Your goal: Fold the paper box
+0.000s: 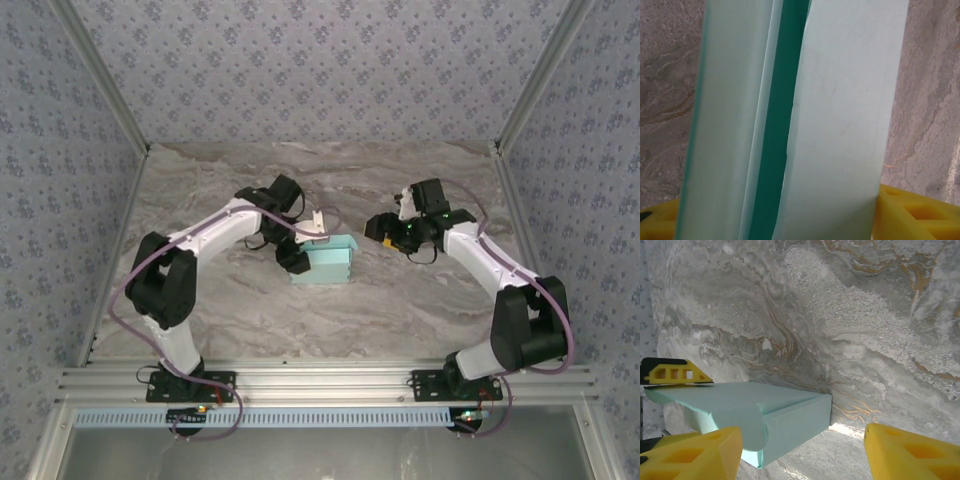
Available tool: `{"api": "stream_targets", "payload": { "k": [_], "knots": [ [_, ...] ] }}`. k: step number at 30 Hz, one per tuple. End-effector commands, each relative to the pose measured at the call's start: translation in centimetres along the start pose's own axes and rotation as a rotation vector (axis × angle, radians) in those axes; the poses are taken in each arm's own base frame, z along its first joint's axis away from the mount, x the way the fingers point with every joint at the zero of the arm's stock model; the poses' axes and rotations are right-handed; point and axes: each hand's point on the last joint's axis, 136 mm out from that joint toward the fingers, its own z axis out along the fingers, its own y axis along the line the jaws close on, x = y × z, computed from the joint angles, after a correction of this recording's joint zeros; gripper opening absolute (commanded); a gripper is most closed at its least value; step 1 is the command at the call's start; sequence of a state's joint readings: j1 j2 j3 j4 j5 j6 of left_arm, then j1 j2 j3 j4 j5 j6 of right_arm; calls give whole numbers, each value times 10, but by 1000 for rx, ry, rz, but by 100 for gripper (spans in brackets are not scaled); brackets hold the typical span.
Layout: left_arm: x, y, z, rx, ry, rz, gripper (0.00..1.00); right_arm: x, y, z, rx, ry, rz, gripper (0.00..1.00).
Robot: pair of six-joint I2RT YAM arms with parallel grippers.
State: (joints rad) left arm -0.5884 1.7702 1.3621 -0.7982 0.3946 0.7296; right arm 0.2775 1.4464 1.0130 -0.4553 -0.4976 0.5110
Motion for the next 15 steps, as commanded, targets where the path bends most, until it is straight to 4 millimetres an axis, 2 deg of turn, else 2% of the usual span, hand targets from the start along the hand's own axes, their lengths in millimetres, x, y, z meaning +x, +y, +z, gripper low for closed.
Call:
{"api": "stream_targets", "payload": {
  "k": [1,4,8,9,12,15],
  "knots": [
    [-28,-2,-36,-59,-182,19,65,-3,7,-7,23,-31,-93,67],
    [-37,-7,-60,-108,-298,37,68,-6,14,-9,18,-39,-135,67],
    [-37,-16,-89,-159,-408,26,70,-12,23,-13,22,-63,-188,67],
    [-37,-15,-97,-187,-440,6,75,-14,23,-13,33,-71,-201,67],
    [-33,-3,-122,-288,-540,-135,78,-15,28,-15,35,-85,-237,66],
    [-22,8,-140,-383,-627,-348,82,-12,40,-13,3,-73,-287,64]
  ]
}}
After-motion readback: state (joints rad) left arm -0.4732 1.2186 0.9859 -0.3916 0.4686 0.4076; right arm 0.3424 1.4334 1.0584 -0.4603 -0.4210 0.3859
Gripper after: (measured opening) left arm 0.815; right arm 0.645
